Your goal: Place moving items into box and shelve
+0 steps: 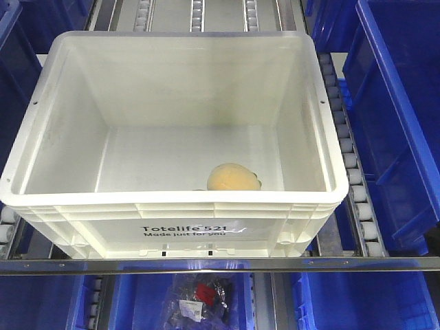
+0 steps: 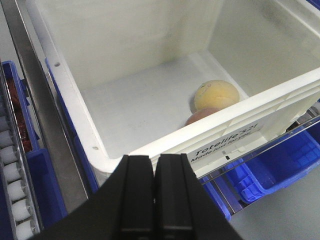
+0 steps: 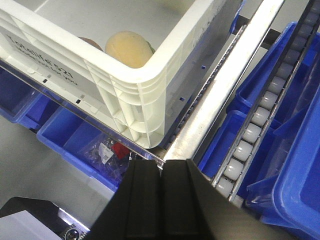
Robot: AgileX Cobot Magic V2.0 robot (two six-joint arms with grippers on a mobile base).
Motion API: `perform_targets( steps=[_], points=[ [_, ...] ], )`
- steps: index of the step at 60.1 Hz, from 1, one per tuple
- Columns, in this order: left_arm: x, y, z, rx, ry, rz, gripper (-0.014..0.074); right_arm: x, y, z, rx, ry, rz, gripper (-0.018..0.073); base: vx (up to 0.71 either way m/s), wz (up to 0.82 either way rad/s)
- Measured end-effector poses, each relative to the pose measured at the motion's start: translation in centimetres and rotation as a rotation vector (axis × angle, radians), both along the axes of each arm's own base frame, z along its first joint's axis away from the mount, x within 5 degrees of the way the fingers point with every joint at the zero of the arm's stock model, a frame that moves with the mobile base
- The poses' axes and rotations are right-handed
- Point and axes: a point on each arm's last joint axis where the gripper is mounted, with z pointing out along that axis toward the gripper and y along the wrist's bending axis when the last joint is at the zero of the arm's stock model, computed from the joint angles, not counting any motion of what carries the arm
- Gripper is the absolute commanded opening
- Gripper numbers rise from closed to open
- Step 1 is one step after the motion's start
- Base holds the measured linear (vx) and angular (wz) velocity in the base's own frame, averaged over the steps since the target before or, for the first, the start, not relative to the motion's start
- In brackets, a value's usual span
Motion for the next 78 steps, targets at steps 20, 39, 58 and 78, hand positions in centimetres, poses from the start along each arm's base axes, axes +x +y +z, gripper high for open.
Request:
perform_targets(
  steps=[20, 39, 58, 78],
  points=[
    [0.5, 1.0, -1.2, 0.123, -0.067, 0.068, 0.002, 0.0, 0.0, 0.0, 0.0, -0.001, 0.0, -0.001, 0.0, 0.0],
    [0.8, 2.8, -11.7, 0.14, -0.301, 0.353, 0.002, 0.0, 0.0, 0.0, -0.002, -0.002, -0.001, -0.001, 0.0, 0.0],
    [1.0, 3.1, -18.1, 0.02, -0.441, 0.473, 0.002, 0.0, 0.0, 0.0, -0.002, -0.002, -0.001, -0.001, 0.0, 0.0],
    [1.1, 3.0, -17.3, -0.008, -0.539, 0.454, 0.002, 0.0, 0.0, 0.0, -0.002, -0.002, -0.001, -0.001, 0.0, 0.0]
  ],
)
